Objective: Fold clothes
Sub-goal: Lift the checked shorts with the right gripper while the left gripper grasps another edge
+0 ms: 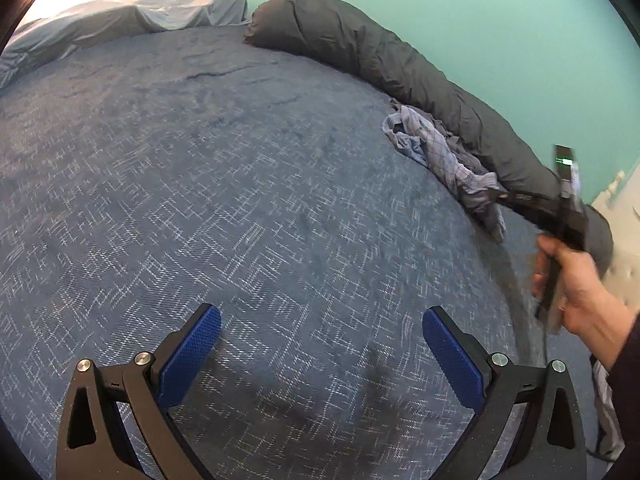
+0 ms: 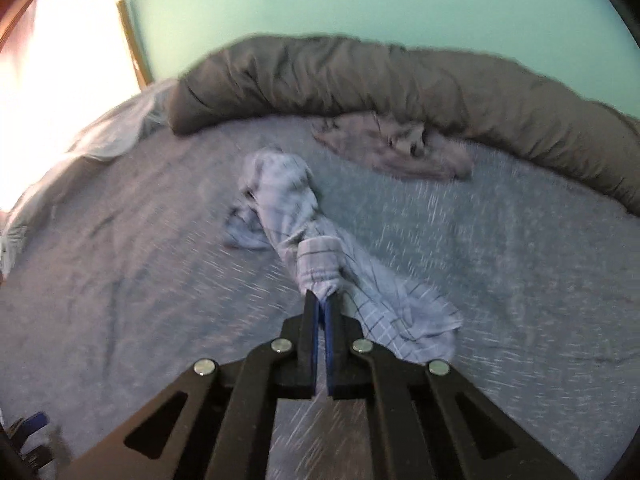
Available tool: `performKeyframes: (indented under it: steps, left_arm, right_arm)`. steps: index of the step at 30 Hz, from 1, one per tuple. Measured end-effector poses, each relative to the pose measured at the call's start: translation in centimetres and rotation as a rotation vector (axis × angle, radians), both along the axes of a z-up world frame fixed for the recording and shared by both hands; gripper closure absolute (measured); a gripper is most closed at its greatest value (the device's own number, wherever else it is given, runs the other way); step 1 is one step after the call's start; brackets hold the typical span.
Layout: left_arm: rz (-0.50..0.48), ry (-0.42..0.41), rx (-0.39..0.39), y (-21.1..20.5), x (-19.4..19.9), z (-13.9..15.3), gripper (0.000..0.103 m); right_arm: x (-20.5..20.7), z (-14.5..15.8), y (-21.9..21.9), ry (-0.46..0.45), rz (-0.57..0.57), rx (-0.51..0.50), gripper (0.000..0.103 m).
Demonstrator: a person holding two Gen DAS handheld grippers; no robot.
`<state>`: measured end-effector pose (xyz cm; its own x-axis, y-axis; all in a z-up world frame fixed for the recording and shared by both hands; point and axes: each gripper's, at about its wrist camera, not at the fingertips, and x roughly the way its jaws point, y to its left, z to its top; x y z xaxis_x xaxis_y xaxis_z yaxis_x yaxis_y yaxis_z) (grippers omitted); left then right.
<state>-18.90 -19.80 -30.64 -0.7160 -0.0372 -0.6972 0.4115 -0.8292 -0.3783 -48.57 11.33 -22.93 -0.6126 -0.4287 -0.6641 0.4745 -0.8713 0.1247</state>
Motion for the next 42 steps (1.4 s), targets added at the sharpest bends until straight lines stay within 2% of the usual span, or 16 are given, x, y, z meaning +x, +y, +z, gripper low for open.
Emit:
performKeyframes:
  steps: [14,16,18,21,27,42]
  left_arm:
    - [-0.028,0.057,0.018,1.3,1.7,2.8,0.000]
    - [-0.042,0.067,0.030,1.8,2.0,3.3,0.000]
    - [-0.059,0.072,0.050,2.3,2.1,3.7,0.000]
    - [-0.099,0.080,0.041,3.6,2.5,4.2,0.000]
    - [-0.171,0.057,0.020,6.0,2.3,4.2,0.000]
    - [-0.291,-0.023,-0.058,9.6,-0.8,2.1,0.000]
  right_arm:
    - [15.2,17.4,6.6,0.156,0.067,-0.091,0.101]
    - [17.6,19.0,7.8,0.162,0.069,-0.122,0.101]
    - [19.3,19.2,9.0,0.164,0.063,-0.143,0.101]
    - [20.9,16.8,10.8,0.107,0.028,-0.163,0.101]
    - [23.5,7.1,16.0,-0.035,-0.142,-0.261,0.101]
    - [26.4,-5.3,21.9,-0.131,-0.295,-0.479,0.101]
